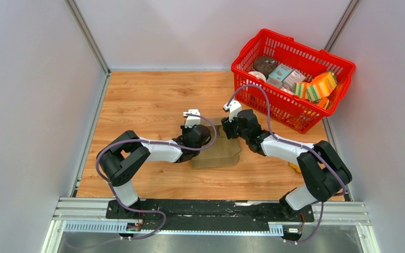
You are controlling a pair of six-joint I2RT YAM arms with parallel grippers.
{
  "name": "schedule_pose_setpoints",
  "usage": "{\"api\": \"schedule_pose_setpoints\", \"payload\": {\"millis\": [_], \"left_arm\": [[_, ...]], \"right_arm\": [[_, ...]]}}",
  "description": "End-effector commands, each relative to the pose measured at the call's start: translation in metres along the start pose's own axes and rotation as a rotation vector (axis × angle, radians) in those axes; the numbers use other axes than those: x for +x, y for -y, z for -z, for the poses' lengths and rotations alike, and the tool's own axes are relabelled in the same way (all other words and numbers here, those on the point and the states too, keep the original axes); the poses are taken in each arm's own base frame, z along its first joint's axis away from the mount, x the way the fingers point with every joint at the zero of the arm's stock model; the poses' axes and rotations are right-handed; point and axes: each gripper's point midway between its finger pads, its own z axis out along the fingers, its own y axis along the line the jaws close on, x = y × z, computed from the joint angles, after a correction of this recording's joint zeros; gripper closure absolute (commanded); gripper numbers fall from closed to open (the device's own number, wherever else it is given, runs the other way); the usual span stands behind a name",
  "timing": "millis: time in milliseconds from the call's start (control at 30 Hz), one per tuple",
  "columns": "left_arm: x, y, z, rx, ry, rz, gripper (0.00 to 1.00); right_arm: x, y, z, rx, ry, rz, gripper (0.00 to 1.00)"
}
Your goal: Fold the paper box
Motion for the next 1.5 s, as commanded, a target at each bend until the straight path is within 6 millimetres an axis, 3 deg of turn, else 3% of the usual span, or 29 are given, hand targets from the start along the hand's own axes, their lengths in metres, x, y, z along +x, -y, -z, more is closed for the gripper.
{"api": "schedule_pose_setpoints", "payload": {"millis": [0, 133, 333, 367, 433, 533, 733, 867, 900, 933, 967, 1067, 1100, 1133, 1200, 1333, 1433, 1467], "left_arm": [[-0.009, 0.002, 0.003, 0.018, 0.018, 0.037, 1.0], [-0.008, 0.002, 0.002, 0.015, 0.015, 0.035, 1.0], [-0.009, 0.002, 0.002, 0.017, 0.016, 0.037, 1.0], [-0.009, 0.003, 0.002, 0.017, 0.016, 0.037, 1.0], [-0.009, 0.002, 0.002, 0.013, 0.015, 0.033, 1.0], [-0.008, 0.0, 0.002, 0.006, 0.014, 0.029, 1.0], [-0.009, -0.001, 0.003, 0.002, 0.016, 0.027, 1.0], [-0.009, -0.001, 0.002, -0.002, 0.015, 0.024, 1.0], [-0.009, -0.002, 0.002, -0.005, 0.013, 0.022, 1.0], [-0.009, -0.002, 0.002, -0.008, 0.014, 0.025, 1.0], [-0.009, -0.003, 0.002, -0.01, 0.014, 0.029, 1.0], [-0.009, -0.004, 0.003, -0.018, 0.016, 0.042, 1.0], [-0.009, -0.004, 0.003, -0.019, 0.016, 0.045, 1.0], [-0.008, -0.005, 0.003, -0.021, 0.016, 0.047, 1.0], [-0.009, -0.006, 0.003, -0.024, 0.019, 0.056, 1.0], [-0.009, -0.007, 0.004, -0.027, 0.015, 0.063, 1.0], [-0.01, -0.009, 0.007, -0.02, 0.013, 0.083, 0.83], [-0.011, -0.011, 0.01, -0.014, 0.015, 0.094, 0.73]], "right_arm": [[-0.027, 0.006, -0.013, 0.085, 0.109, -0.051, 0.5], [-0.024, 0.005, -0.02, 0.126, 0.107, -0.1, 0.53], [-0.019, 0.011, -0.023, 0.287, 0.094, -0.122, 0.67], [-0.019, 0.009, -0.025, 0.3, 0.094, -0.141, 0.76], [-0.017, 0.014, -0.03, 0.368, 0.071, -0.153, 0.79], [-0.009, 0.014, -0.036, 0.447, 0.02, -0.188, 0.99], [0.018, 0.019, -0.035, 0.647, -0.027, -0.241, 1.0], [0.029, 0.013, -0.035, 0.612, -0.046, -0.213, 1.0], [0.014, 0.01, -0.032, 0.578, -0.004, -0.229, 0.98], [0.013, 0.007, -0.03, 0.55, -0.001, -0.228, 0.92], [0.009, 0.006, -0.026, 0.534, 0.001, -0.232, 0.74], [0.004, 0.002, -0.007, 0.487, -0.024, -0.262, 0.45], [0.019, 0.001, 0.002, 0.477, -0.077, -0.247, 0.42], [0.013, -0.001, 0.013, 0.459, -0.068, -0.263, 0.41], [0.027, -0.001, 0.028, 0.451, -0.123, -0.273, 0.37], [0.034, -0.009, 0.054, 0.368, -0.136, -0.325, 0.34], [0.008, -0.015, 0.063, 0.263, -0.079, -0.392, 0.32], [-0.002, -0.01, 0.066, 0.257, -0.058, -0.411, 0.32]]}}
